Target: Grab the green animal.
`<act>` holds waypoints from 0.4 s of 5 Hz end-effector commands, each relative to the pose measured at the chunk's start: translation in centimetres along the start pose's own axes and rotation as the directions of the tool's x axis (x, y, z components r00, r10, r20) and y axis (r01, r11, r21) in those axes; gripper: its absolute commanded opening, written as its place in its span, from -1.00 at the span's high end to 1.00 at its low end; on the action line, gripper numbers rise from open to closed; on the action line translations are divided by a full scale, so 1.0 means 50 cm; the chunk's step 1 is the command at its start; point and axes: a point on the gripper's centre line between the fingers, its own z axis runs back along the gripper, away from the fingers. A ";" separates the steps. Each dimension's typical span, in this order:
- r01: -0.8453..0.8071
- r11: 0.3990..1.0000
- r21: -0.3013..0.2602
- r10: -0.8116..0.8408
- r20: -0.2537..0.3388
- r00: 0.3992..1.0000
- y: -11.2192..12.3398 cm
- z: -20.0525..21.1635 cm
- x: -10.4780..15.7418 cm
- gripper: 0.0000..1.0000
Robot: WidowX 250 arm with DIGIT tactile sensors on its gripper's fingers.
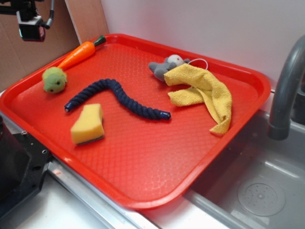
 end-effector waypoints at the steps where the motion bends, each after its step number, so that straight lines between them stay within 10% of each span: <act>1: 0.000 1.000 -0.005 0.000 0.028 1.000 0.016 0.012 -0.002 -1.00; 2: -0.093 0.995 0.024 0.093 0.013 0.996 0.005 -0.035 0.020 -1.00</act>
